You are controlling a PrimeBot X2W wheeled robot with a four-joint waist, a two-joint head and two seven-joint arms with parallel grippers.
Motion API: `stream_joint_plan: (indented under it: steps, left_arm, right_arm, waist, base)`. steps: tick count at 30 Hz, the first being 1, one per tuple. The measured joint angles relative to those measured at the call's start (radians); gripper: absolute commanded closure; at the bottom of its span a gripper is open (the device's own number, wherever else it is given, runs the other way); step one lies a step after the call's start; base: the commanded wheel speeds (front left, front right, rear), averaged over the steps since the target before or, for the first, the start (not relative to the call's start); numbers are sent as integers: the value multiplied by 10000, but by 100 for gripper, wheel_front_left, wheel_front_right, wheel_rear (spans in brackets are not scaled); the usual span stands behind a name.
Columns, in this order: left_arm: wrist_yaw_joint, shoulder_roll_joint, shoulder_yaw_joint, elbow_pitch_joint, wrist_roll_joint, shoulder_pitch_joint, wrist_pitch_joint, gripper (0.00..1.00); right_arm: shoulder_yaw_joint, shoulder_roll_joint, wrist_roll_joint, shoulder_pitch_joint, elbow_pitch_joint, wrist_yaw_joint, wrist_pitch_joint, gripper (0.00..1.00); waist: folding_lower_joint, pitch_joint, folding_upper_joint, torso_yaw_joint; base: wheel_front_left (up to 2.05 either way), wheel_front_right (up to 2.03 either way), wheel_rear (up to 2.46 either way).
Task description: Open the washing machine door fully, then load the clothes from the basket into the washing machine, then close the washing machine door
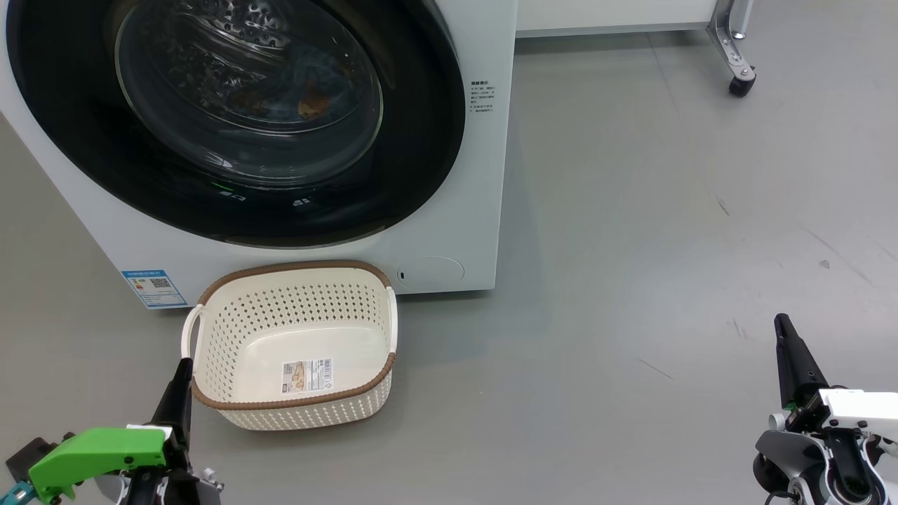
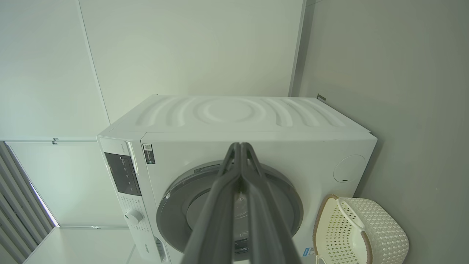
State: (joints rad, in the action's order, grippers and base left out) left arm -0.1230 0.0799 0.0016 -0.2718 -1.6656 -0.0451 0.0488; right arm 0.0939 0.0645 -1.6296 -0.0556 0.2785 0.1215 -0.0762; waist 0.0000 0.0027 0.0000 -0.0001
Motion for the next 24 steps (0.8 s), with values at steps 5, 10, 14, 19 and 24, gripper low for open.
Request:
stream_joint_plan:
  steps: [5,10,14,19,24]
  left_arm:
    - [0,0,4,-13,0,-12,2,100]
    - [0,0,8,-23,2,-15,2,100]
    - [0,0,12,-35,2,-17,2,100]
    - [0,0,15,-42,2,-18,2,100]
    - [0,-2,21,-48,2,-20,31,100]
  right_arm:
    - [6,0,0,-7,0,2,0,100]
    - [10,0,0,-14,0,2,-13,100]
    - [12,0,0,-15,0,2,-13,100]
    - [13,-2,0,-16,0,2,-13,100]
    - [17,-4,0,-17,-2,2,-13,100]
  waist:
    - [0,0,0,0]
    - [0,0,0,0]
    - [0,0,0,0]
    - [0,0,0,0]
    - [0,-1,0,0]
  base:
    - [0,0,0]
    - [0,0,0]
    - [0,0,0]
    - [0,0,0]
    - [0,0,0]
